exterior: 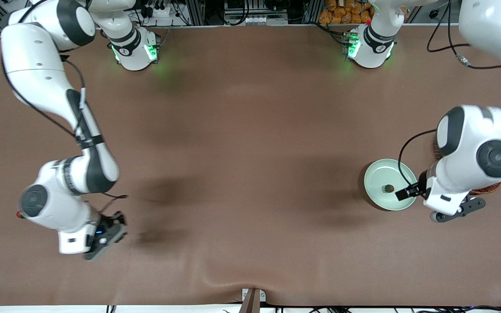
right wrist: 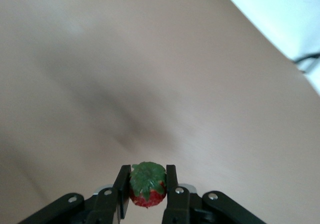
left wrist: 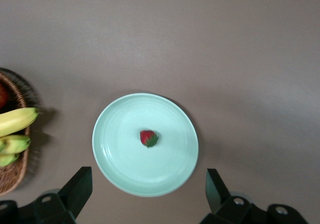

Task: Collect all strawberries into plate
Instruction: 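Carry the second strawberry with the right gripper toward the table middle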

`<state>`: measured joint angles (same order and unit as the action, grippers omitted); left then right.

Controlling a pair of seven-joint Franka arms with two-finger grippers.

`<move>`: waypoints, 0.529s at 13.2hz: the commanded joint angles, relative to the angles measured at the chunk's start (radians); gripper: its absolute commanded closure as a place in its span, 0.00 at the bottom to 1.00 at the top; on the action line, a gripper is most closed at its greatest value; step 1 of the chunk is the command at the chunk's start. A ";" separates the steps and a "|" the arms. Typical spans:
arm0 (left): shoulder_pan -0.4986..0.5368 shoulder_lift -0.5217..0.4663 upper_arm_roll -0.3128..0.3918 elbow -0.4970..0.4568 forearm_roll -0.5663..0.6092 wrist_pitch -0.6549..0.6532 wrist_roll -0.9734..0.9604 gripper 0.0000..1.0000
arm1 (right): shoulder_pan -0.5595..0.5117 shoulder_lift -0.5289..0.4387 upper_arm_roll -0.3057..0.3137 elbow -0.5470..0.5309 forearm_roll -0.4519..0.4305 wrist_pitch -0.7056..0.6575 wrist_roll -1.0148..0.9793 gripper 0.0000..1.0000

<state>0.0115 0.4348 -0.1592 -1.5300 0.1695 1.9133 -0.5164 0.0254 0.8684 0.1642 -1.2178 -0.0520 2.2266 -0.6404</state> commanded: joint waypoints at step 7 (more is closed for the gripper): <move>-0.005 -0.093 -0.051 0.001 -0.056 -0.092 0.002 0.00 | 0.391 -0.011 0.003 -0.019 0.009 -0.032 0.857 1.00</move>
<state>0.0088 0.3562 -0.2061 -1.5283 0.1226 1.8409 -0.5168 0.3419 0.8685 0.1768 -1.2217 -0.0521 2.2029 0.0501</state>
